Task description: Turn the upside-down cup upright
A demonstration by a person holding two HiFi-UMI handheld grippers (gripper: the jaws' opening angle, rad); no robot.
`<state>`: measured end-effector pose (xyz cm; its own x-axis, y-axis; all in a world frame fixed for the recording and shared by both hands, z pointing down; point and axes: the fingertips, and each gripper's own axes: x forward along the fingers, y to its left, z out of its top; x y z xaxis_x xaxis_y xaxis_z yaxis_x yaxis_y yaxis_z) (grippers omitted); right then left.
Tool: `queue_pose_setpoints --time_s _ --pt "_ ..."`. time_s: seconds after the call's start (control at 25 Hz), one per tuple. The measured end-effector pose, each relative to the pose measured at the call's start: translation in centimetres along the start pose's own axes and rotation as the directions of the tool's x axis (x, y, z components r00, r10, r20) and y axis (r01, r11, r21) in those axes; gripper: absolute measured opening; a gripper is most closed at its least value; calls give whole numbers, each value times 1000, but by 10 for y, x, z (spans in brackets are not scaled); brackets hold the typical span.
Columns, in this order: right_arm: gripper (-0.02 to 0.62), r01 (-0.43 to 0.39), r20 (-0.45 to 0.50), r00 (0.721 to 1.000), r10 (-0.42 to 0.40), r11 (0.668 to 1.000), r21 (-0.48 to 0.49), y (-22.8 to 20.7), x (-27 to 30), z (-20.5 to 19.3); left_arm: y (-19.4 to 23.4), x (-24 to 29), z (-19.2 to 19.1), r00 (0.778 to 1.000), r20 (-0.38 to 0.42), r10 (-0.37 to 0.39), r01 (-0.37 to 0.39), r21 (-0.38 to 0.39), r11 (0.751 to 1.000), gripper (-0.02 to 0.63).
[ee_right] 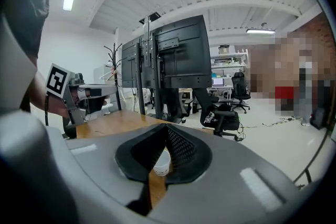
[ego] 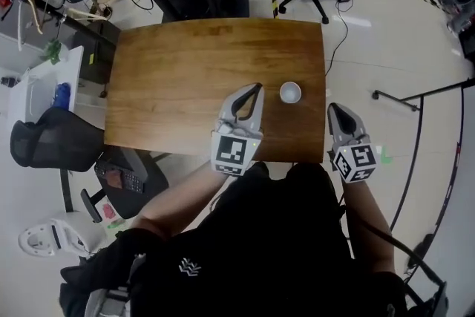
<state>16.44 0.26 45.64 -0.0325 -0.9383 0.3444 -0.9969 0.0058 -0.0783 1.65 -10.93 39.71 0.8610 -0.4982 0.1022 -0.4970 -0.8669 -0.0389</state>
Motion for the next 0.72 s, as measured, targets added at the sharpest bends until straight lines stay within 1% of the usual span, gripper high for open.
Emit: queue_pose_setpoints --time_s 0.08,0.16,0.24,0.32,0.44,0.56,0.72 --pt "3 -1 -37 999 0 1000 -29 -15 20 -8 9 8 -5 999 -19 33 -33 -12 999 0" --pt "3 -10 -90 996 4 998 -67 -30 42 -25 20 14 -9 997 -40 63 -63 4 998 0" --pt "3 -47 -141 989 34 995 -88 -37 61 -42 30 18 -11 993 -52 102 -101 20 995 0" --pt "3 -112 -162 982 96 989 -99 -32 75 -48 40 16 -11 986 -59 158 -157 24 987 0" --pt "3 -202 -180 967 183 975 -97 -21 94 -54 55 6 -5 966 -60 250 -251 -17 968 0" --pt "3 -224 -220 954 204 972 -67 -17 110 -66 63 0 2 954 -69 293 -293 4 956 0" --pt "5 -270 -278 930 240 960 -73 -6 123 -82 75 -8 1 929 -82 360 -359 23 933 0"
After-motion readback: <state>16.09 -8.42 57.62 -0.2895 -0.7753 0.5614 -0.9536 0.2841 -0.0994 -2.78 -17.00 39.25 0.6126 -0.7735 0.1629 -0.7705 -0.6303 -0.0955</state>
